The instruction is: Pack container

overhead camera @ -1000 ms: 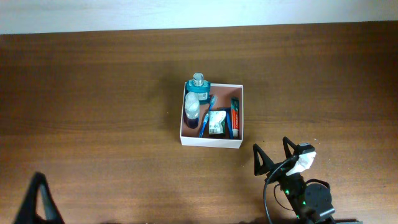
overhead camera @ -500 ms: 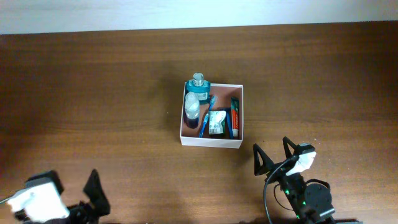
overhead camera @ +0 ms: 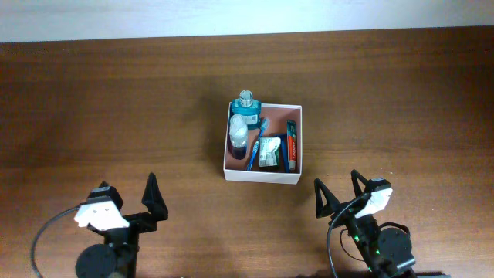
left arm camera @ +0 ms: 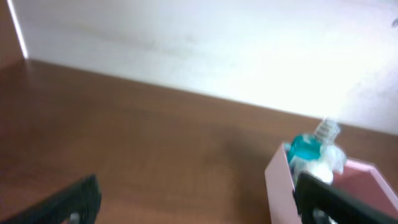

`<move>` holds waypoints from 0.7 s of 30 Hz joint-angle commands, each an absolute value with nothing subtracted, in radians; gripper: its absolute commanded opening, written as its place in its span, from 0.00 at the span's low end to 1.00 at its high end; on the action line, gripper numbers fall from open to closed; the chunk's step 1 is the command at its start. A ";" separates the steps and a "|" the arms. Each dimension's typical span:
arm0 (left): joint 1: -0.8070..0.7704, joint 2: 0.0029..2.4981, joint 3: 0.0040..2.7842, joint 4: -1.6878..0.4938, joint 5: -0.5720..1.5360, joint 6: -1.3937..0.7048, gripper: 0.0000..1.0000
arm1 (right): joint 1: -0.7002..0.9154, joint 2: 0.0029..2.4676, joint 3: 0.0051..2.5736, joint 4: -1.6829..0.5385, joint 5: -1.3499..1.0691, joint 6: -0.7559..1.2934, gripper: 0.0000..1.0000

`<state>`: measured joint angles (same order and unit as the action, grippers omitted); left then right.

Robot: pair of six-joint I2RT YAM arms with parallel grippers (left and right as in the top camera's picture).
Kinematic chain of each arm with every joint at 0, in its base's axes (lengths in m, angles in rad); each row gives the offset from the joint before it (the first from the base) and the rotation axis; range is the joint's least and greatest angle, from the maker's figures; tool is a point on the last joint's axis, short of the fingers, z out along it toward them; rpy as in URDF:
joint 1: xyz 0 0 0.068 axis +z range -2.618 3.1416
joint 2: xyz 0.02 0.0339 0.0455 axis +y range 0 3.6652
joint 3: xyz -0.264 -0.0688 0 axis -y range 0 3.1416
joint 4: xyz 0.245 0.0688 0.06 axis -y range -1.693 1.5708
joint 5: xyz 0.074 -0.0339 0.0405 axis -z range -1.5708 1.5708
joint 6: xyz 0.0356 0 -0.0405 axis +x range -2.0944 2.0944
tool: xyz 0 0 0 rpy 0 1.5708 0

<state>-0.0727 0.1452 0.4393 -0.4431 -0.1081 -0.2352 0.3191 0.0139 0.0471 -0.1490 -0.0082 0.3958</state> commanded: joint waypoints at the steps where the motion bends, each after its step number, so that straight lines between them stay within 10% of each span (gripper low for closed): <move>1: -0.071 0.067 0.310 -0.315 -0.074 -0.230 0.99 | 0.313 0.004 0.038 -0.149 0.001 0.393 0.98; 21: -0.044 0.005 0.008 -0.068 -0.122 -0.198 0.99 | 0.313 0.004 0.038 -0.149 0.001 0.393 0.98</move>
<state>-0.0669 0.0154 0.0147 -0.0711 -0.0971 -0.2302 0.3191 0.0139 0.0471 -0.1493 -0.0078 0.3958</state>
